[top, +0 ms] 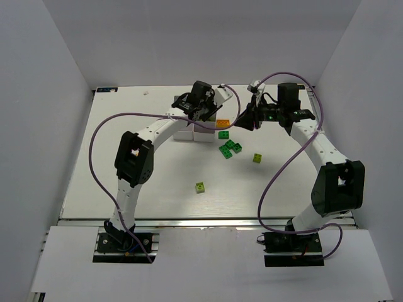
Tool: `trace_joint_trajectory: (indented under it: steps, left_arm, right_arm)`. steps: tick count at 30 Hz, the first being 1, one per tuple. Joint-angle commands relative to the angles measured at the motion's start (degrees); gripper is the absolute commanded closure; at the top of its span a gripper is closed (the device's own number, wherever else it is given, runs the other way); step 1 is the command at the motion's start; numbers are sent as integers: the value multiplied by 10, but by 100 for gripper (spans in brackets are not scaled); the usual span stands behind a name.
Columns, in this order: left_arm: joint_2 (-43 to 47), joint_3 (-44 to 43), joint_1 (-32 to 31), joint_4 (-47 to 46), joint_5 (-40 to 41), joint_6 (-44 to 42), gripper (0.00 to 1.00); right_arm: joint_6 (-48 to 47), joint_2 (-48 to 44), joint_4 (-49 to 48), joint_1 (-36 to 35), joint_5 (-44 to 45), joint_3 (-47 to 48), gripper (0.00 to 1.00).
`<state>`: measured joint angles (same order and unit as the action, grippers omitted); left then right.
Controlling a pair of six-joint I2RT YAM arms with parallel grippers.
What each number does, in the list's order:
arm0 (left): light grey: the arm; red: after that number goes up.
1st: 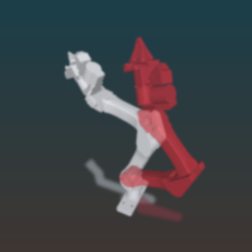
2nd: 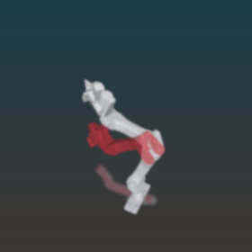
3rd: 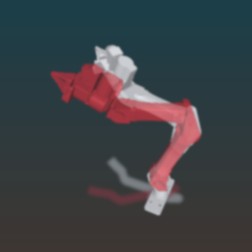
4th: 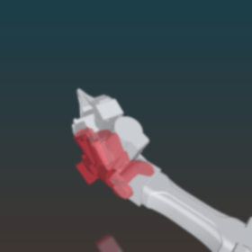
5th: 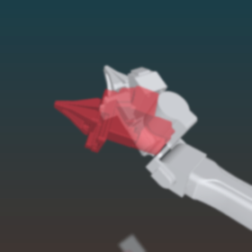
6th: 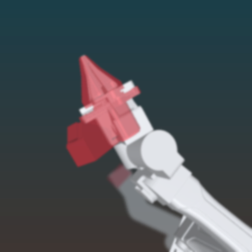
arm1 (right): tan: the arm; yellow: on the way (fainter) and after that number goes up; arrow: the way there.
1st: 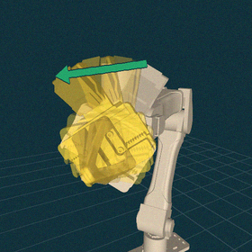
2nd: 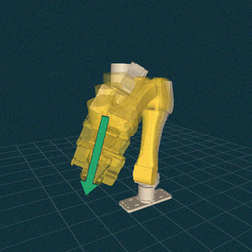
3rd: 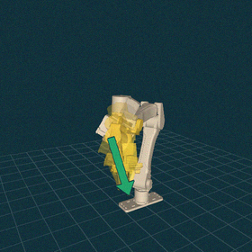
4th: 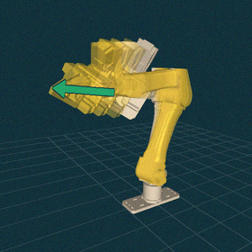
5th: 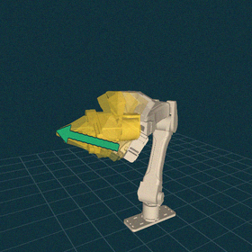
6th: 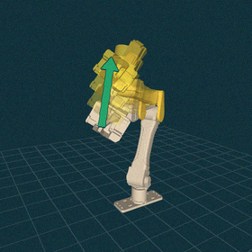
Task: Sort the legos into containers by color
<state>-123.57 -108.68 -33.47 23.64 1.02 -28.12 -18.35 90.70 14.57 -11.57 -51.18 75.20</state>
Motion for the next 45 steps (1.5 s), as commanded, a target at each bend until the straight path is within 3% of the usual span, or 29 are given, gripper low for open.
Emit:
trace_joint_trajectory:
  steps: [1,3,7,13,20,24,26,29,33,34,37,40,41,45]
  left_arm:
    - [-1,2,0,-13,6,-18,79]
    - [-1,10,0,-18,8,-16,73]
    - [2,20,0,-23,20,-8,45]
    - [12,22,0,-33,25,9,36]
    - [41,5,0,-33,12,52,38]
    - [84,14,0,-36,9,99,51]
    - [106,35,0,-37,13,140,63]
    - [164,94,0,-47,24,207,66]
    - [267,189,0,-80,39,296,55]
    - [285,209,1,-88,41,326,43]
    - [357,296,2,-126,59,392,28]
    - [429,385,9,-163,72,452,15]
    - [445,424,12,-173,75,466,10]
    - [496,485,38,-165,65,537,7]
  right_arm:
    - [4,-21,-23,4,-12,0,59]
    - [3,-20,-23,5,-10,0,56]
    - [1,-19,-20,5,-7,1,46]
    - [-15,-19,-9,7,-2,3,42]
    - [-50,-22,20,7,9,6,40]
    - [-114,-26,64,11,16,6,41]
    - [-189,-25,112,13,23,7,41]
    - [-299,-16,193,12,60,14,40]
    - [-361,20,281,13,124,32,38]
    - [-362,23,288,13,138,28,38]
    - [-393,36,326,14,177,21,36]
    - [-447,45,351,14,201,2,28]
    - [-458,46,351,14,213,-14,21]
    - [-470,47,297,13,236,-49,13]
